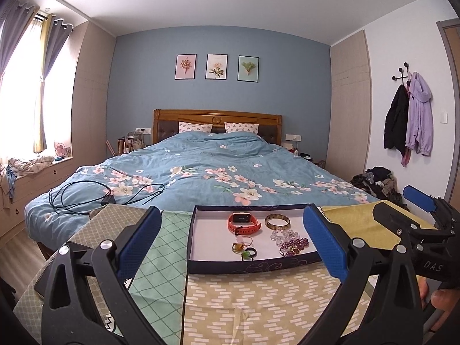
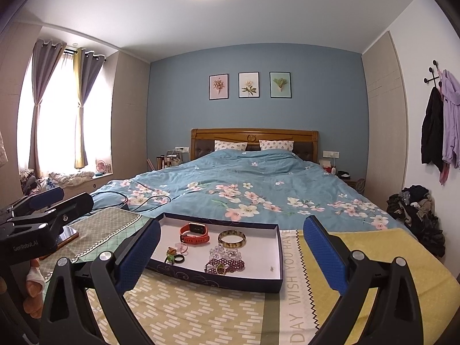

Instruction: Organize jewelry

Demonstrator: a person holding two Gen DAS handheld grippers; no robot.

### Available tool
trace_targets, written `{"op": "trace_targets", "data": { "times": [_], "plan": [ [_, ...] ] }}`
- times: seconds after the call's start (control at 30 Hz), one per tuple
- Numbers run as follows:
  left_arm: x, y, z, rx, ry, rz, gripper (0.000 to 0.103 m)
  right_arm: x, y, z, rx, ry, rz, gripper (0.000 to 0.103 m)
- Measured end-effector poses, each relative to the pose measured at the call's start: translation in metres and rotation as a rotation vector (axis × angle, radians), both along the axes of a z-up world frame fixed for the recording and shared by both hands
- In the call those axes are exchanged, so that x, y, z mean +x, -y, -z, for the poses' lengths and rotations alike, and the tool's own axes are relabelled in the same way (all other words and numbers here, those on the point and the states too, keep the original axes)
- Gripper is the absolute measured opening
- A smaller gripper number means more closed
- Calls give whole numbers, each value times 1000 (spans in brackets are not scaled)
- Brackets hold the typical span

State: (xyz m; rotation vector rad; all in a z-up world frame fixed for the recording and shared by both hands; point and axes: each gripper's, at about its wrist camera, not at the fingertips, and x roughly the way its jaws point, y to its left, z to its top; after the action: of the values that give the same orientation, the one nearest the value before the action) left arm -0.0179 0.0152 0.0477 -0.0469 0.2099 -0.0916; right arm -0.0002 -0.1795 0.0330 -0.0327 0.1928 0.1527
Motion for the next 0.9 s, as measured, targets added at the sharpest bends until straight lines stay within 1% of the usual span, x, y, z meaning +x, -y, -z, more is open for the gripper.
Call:
{"op": "trace_targets", "data": {
  "times": [0.5, 0.77, 0.9],
  "plan": [
    [4, 1, 4, -4, -15, -1, 97, 1, -1, 2, 13, -8, 29, 96],
    [11, 1, 8, -20, -41, 4, 97, 0, 0, 1, 9, 6, 46, 96],
    [13, 3, 11, -15, -44, 3, 97, -2, 1, 0, 13, 8, 47, 96]
  ]
}}
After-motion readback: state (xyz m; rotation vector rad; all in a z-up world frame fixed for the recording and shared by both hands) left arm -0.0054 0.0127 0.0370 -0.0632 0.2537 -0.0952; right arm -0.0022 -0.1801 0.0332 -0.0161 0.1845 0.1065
